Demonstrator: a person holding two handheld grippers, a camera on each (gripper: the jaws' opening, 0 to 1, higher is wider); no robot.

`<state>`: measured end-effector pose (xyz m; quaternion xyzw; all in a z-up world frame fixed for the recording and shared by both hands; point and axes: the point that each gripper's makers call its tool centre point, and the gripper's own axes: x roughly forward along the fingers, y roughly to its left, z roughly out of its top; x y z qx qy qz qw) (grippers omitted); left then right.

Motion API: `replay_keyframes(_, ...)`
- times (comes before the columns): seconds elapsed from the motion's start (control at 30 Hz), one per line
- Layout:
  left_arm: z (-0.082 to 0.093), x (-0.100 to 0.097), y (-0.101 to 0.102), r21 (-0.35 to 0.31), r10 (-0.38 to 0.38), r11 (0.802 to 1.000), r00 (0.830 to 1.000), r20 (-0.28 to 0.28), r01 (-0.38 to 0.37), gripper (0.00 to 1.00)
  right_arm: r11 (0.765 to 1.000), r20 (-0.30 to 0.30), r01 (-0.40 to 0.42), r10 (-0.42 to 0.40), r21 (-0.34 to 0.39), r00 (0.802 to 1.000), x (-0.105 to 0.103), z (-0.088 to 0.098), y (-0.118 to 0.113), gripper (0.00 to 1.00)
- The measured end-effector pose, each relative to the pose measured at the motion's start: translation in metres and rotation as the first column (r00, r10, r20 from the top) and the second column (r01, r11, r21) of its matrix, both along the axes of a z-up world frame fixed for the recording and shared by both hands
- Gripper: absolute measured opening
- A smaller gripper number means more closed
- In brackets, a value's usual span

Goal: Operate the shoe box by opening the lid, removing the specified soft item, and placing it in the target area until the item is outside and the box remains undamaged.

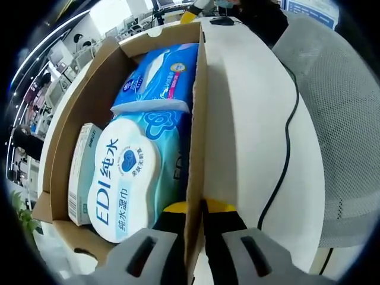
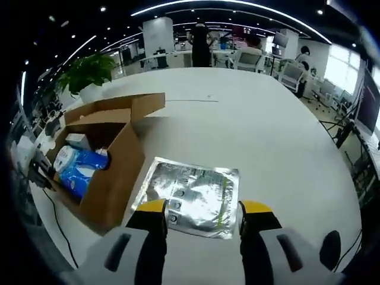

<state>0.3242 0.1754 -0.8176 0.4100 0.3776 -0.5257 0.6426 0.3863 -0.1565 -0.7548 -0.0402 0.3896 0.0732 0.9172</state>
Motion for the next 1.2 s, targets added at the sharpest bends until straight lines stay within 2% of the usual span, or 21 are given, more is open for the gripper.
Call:
replay_keyframes(0.07,0.000,0.000,0.000,0.000,0.000,1.000,1.000,0.000,0.000,0.03,1.000,0.003,-0.012,0.012,-0.001,1.000,0.001,-0.002,0.007,0.50)
replay_keyframes(0.37,0.000,0.000,0.000,0.000,0.000,1.000,1.000,0.000,0.000,0.03,0.999,0.001,-0.040,0.040,-0.021,0.999,0.014,-0.011,0.007,0.50)
replay_keyframes(0.77,-0.001,0.001,-0.001,0.000,0.001,1.000,1.000,0.000,-0.001,0.03,0.998,-0.040,-0.053,0.052,-0.030,0.998,0.015,-0.038,0.015,0.50)
replay_keyframes(0.97,-0.001,0.001,-0.001,0.001,0.001,1.000,1.000,-0.001,-0.001,0.03,0.996,-0.076,-0.072,0.068,-0.054,0.995,0.013,-0.054,0.018,0.50)
replay_keyframes(1.07,0.000,0.001,-0.001,0.001,0.001,1.000,1.000,-0.001,-0.001,0.03,0.995,-0.119,-0.081,0.075,-0.050,0.990,0.004,-0.065,0.020,0.48)
replay_keyframes(1.1,0.000,0.001,-0.001,0.001,0.001,1.000,1.000,-0.001,-0.001,0.03,0.998,-0.069,-0.031,0.027,-0.050,0.997,0.008,-0.063,0.018,0.49)
replay_keyframes(1.13,0.000,0.001,-0.001,0.000,0.001,1.000,1.000,-0.001,-0.001,0.03,0.994,-0.078,-0.086,0.081,-0.062,0.994,0.005,-0.067,0.018,0.48)
replay_keyframes(1.2,0.000,0.001,-0.001,0.000,0.001,1.000,1.000,0.000,-0.001,0.03,0.994,-0.076,-0.094,0.089,-0.063,0.993,0.005,-0.066,0.017,0.48)
